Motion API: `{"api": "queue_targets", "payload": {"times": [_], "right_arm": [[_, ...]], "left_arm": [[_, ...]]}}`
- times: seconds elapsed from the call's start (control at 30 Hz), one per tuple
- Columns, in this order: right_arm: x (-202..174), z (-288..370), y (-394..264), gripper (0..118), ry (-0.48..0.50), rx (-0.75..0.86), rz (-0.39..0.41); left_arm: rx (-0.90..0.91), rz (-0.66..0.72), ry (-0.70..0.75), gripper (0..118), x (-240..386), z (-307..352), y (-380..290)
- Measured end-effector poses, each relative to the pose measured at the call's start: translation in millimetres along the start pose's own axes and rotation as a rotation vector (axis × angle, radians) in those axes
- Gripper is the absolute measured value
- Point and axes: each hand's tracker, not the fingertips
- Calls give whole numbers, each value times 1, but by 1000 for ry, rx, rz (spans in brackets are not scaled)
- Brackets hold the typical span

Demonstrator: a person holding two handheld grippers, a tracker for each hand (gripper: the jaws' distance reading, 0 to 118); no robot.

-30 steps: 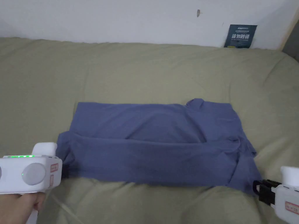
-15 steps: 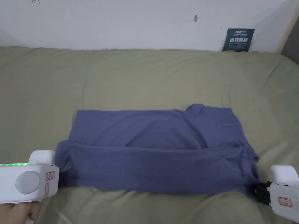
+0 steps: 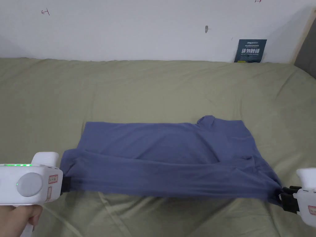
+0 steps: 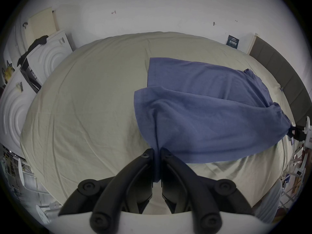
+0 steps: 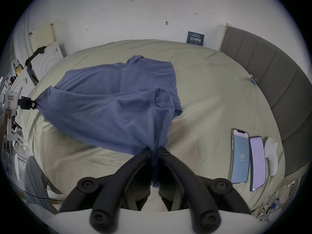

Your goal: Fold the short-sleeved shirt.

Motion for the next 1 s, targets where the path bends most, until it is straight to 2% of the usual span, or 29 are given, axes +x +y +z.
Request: {"api": "queue_targets", "payload": {"times": [0.2,0.57,0.9,0.93,0.97,1.0], "right_arm": [[3,20,-22,8,26,-11,-20],[-6,50,-105,8,82,-61,-52],[-11,59,-103,10,98,-55,-78],[-10,62,-102,29,96,-47,-106],[-8,66,-103,61,89,-10,-134],[-5,69,-103,96,105,5,-162]], "left_arm": [[-11,5,-9,5,-7,25,-27],[-48,44,-24,5,-29,63,-118],[-46,87,-42,5,-33,58,-130],[-47,97,-73,14,-35,59,-130],[-42,108,-76,43,-37,61,-131],[-35,116,-88,91,-39,61,-132]]}}
